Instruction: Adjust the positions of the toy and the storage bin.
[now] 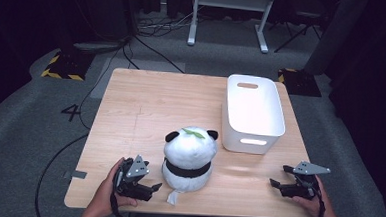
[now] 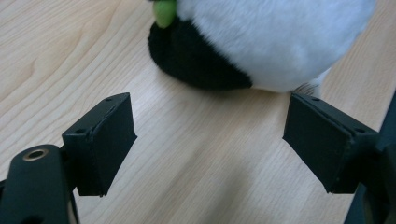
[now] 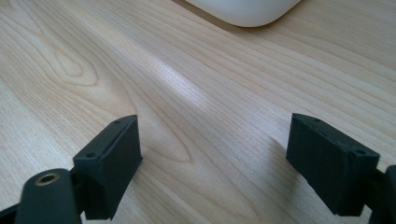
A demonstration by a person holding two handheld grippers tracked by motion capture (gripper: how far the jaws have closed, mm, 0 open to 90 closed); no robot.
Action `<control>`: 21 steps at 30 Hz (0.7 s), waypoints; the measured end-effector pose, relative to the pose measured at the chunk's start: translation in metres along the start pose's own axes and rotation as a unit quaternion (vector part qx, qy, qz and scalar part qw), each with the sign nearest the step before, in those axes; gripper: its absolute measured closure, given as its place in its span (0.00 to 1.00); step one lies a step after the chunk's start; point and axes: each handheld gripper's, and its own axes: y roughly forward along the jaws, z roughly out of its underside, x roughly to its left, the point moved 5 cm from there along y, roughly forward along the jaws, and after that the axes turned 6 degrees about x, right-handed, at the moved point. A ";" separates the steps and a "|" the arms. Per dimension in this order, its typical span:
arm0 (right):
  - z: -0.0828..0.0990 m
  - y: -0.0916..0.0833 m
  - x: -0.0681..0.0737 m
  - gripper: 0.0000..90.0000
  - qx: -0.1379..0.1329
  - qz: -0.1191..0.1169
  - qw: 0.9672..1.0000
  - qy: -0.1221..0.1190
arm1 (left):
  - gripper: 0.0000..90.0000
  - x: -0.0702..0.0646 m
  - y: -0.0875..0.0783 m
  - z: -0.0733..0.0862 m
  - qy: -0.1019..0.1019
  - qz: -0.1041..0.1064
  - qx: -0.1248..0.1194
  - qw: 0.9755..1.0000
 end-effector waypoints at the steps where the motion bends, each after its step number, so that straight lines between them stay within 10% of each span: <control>1: 0.000 0.000 0.000 0.20 0.000 0.000 1.000 0.000 | 0.19 -0.001 0.000 -0.001 0.003 0.000 -0.001 1.000; 21: 0.000 0.000 0.000 0.20 0.000 0.000 1.000 0.000 | 0.17 -0.010 0.024 -0.020 -0.024 0.035 0.005 0.999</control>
